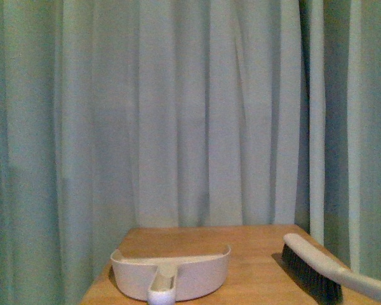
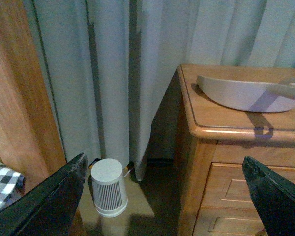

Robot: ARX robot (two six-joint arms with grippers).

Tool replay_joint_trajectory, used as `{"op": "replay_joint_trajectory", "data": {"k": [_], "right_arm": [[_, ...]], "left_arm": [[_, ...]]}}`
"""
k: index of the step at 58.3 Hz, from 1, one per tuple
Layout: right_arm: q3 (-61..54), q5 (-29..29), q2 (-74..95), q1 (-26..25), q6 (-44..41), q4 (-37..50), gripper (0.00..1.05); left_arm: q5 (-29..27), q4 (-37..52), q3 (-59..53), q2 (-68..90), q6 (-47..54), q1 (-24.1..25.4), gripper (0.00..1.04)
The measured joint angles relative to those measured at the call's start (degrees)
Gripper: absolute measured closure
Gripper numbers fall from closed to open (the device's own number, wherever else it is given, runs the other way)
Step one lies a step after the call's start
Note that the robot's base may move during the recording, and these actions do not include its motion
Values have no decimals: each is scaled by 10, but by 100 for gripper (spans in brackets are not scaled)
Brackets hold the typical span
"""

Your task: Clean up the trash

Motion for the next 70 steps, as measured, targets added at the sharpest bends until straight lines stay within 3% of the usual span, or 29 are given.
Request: {"op": "replay_joint_trajectory", "data": {"k": [1,4,10,16,23,39,70], "right_arm": [[0,0,0,0,0,0,7],[0,0,0,0,0,0,7],[0,0,0,0,0,0,7],[0,0,0,0,0,0,7],[0,0,0,0,0,0,7],[0,0,0,0,0,0,7],[0,0,0,0,0,0,7]], "left_arm": [[37,-2,66,125,-38,18,8],[23,-21,188,283,-39,7,8],[-24,-129,456,549,39,-102,8],[-89,-212,653,717,67,-186,8],[-134,-245,777,834,48,-238,8],[-202,-238,821,1001,-3,-336,8],[-228,-213,857,1099,-30,-328,8]]}}
